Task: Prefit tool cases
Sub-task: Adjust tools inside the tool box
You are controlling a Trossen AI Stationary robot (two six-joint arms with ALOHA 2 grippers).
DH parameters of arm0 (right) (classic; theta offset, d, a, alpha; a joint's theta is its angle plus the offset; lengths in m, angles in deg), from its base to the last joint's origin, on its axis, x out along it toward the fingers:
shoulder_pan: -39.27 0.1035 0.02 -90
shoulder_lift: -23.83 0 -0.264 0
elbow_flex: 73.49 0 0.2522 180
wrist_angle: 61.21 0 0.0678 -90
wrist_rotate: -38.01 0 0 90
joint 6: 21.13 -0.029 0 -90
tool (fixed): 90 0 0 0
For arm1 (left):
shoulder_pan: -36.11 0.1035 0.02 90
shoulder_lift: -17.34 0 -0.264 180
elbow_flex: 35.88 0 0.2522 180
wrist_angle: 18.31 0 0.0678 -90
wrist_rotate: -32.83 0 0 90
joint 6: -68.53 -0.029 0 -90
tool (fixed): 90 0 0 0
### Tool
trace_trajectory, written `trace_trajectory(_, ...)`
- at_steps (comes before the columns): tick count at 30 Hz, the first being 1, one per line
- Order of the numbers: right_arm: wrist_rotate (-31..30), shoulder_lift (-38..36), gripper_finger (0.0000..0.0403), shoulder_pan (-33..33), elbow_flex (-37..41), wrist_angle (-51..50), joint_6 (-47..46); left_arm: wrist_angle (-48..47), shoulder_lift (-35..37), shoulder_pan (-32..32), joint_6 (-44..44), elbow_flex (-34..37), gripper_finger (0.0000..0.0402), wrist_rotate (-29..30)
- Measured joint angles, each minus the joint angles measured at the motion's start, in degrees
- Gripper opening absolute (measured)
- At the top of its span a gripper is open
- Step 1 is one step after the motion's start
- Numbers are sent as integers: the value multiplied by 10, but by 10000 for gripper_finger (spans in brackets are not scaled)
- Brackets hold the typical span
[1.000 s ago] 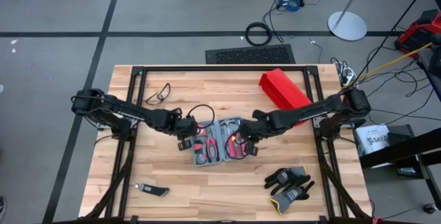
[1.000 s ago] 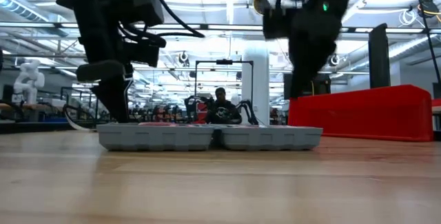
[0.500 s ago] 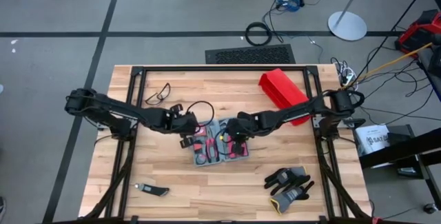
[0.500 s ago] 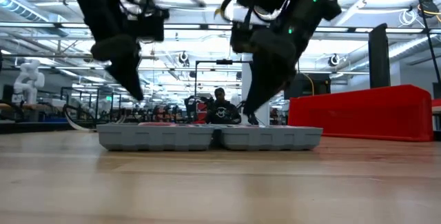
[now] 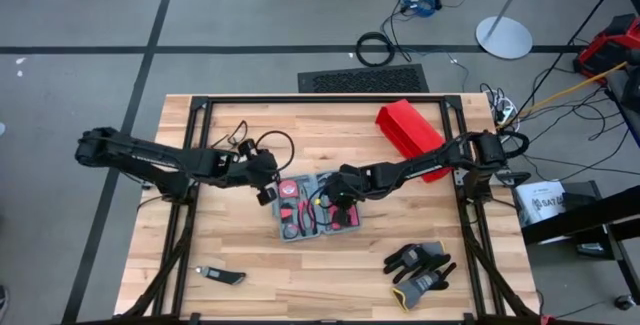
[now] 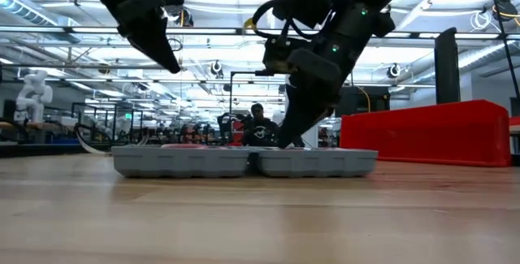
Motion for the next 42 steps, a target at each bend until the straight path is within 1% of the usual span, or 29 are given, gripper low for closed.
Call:
trace_trajectory(8, 18, 46, 0, -1, -4, 17, -25, 0, 12, 0, 0, 0, 86, 11)
trace_trajectory(20, 35, 55, 0, -8, -4, 14, -38, 0, 12, 0, 0, 0, 86, 27)
trace_trajectory(27, 42, 60, 0, -8, -4, 30, -26, 4, 12, -7, 0, 0, 86, 29)
trace_trajectory(32, 30, 14, 0, -7, 3, 31, -2, 6, 14, -22, -3, 0, 86, 55)
trace_trajectory(34, 19, -16, 0, -9, 7, 1, 5, 8, 15, -26, -10, 0, 86, 60)
trace_trajectory(36, 13, -44, 0, -11, 6, -2, 10, 8, 17, -28, -11, 0, 86, 66)
trace_trajectory(38, -5, -70, 0, -11, 3, -16, 12, 12, 18, -30, -11, 0, 86, 75)
trace_trajectory(42, -33, -84, 0, -13, 4, -76, 3, 11, 18, -30, -12, 0, 86, 84)
